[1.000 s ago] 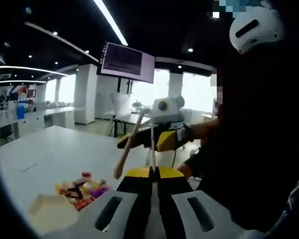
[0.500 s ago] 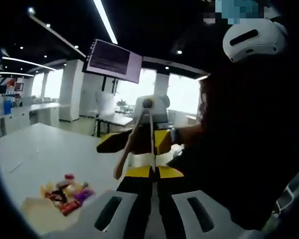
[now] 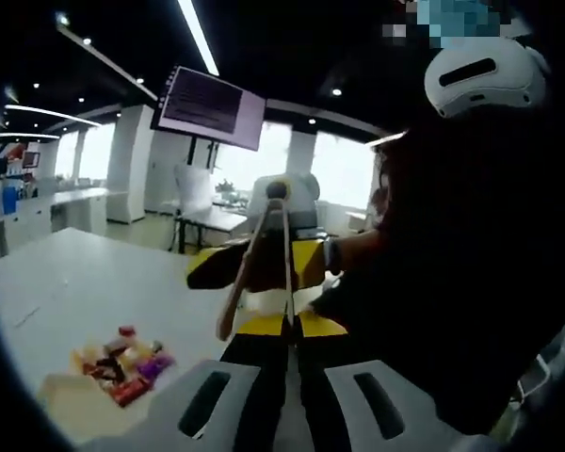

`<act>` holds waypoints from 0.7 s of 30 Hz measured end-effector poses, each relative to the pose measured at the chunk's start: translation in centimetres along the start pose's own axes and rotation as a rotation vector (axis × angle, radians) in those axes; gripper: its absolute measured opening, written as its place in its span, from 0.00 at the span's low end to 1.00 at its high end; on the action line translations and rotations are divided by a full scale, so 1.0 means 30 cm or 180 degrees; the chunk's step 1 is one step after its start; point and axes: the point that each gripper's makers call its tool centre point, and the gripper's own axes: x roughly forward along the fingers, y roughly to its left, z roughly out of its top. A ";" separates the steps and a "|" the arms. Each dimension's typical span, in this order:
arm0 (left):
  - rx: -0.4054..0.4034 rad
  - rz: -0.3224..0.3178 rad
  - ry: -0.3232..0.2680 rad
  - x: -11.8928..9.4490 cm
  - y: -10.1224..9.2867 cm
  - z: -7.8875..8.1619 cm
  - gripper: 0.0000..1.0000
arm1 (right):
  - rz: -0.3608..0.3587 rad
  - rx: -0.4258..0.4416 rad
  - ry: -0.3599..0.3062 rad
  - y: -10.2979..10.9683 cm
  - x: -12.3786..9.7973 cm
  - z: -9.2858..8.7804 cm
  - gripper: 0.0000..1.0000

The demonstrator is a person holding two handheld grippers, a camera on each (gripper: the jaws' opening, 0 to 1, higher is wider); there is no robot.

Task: Place the target food into the container with the food tongs after gripping and lifting it, then release it inside without dropping or visibly crushing the food.

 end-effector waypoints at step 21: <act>0.0022 -0.0066 0.0303 -0.003 -0.023 -0.021 0.00 | 0.0198 -0.0239 0.0409 0.037 0.004 -0.051 0.31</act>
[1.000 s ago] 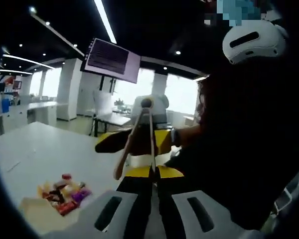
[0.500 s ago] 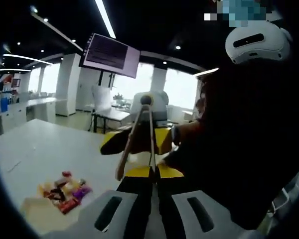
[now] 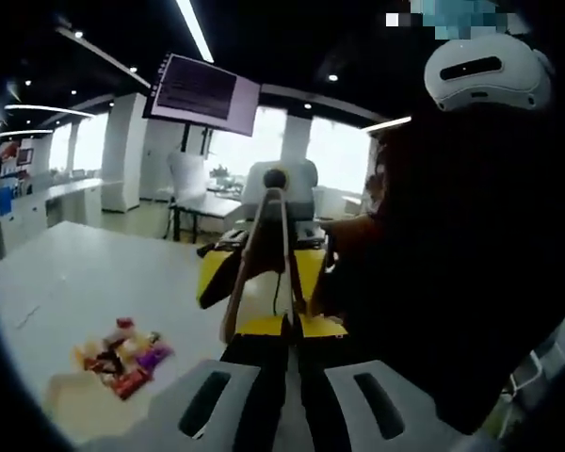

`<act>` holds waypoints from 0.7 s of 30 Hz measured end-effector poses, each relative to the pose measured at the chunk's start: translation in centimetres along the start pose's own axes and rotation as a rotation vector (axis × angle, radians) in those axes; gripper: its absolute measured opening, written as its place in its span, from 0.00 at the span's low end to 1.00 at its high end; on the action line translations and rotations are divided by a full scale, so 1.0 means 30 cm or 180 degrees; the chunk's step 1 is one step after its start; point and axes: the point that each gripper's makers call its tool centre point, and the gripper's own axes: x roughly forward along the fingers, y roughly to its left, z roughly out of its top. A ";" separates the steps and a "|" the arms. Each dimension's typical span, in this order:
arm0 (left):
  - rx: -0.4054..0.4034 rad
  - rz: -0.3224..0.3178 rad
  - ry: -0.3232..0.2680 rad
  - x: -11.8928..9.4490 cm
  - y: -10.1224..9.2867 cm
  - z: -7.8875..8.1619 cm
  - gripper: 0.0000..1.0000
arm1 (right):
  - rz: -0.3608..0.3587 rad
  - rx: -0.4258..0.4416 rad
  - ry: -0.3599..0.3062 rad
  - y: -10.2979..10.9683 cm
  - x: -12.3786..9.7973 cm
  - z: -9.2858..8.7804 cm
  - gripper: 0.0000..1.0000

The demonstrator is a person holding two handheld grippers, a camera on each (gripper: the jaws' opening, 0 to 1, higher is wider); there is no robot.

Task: Place the target food into the container with the food tongs after gripping and lifting it, then release it inside without dropping or visibly crushing the food.

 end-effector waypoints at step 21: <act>0.0041 0.0044 -0.0088 0.007 0.001 0.032 0.00 | -0.0044 0.0021 -0.0373 -0.009 -0.009 0.076 0.33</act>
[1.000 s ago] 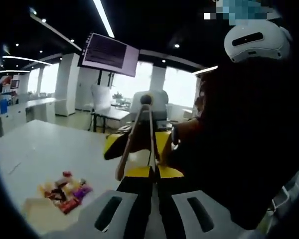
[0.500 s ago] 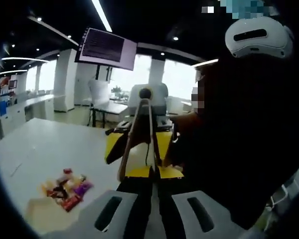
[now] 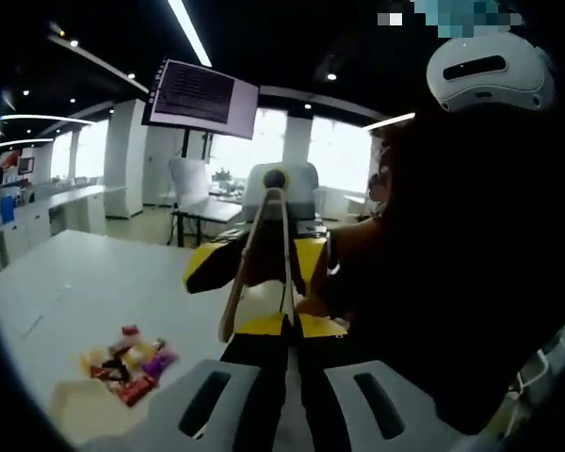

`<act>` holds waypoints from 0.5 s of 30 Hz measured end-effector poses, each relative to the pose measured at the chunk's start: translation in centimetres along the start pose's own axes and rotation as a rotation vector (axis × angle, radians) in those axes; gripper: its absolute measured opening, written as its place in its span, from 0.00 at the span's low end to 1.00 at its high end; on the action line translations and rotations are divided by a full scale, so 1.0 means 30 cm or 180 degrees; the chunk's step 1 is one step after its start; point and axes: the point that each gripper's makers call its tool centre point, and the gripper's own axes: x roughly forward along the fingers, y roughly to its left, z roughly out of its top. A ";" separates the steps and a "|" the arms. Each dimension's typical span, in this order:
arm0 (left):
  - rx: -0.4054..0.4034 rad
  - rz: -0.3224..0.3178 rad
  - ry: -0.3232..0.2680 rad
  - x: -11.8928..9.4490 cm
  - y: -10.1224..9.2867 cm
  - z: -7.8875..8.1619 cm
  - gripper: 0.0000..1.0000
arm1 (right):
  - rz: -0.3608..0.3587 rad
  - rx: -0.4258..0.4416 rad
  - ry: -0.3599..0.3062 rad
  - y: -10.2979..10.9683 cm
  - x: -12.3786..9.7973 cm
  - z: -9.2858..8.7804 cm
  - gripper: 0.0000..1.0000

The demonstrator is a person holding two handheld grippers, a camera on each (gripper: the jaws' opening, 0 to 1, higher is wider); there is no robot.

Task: Place the target food into the container with the food tongs after gripping and lifting it, then release it inside without dropping or visibly crushing the food.

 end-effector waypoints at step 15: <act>-0.0516 -0.0377 -0.0286 -0.006 -0.012 0.017 0.00 | 0.0126 -0.0106 -0.0075 0.037 0.002 0.028 0.33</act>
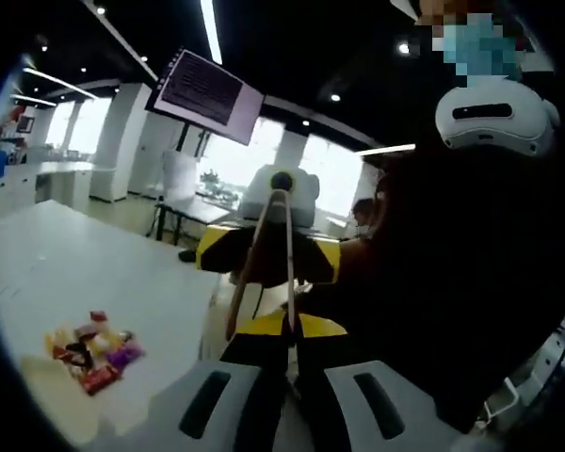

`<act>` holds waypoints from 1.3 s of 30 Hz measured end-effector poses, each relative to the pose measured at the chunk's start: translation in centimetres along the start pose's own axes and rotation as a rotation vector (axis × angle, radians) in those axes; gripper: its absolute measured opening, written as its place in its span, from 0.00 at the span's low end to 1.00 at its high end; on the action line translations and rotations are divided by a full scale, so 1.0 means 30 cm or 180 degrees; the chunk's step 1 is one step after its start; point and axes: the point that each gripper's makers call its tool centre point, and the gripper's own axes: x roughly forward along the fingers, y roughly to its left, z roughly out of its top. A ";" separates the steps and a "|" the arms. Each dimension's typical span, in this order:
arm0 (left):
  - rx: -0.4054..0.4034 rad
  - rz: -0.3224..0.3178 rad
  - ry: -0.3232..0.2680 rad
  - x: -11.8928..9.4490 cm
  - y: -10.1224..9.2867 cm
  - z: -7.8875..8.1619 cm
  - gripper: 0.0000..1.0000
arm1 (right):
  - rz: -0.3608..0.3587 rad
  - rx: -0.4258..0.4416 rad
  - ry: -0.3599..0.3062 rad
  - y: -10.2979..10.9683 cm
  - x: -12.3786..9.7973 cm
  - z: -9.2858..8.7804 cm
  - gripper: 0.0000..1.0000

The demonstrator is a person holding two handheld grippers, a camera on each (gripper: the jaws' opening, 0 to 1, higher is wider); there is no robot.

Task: Place the target food into the container with the food tongs after gripping and lifting it, then release it inside without dropping or visibly crushing the food.

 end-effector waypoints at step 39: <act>0.0017 -0.0076 0.0089 0.011 -0.009 0.023 0.00 | 0.0127 -0.0110 0.0068 0.017 0.014 0.032 0.27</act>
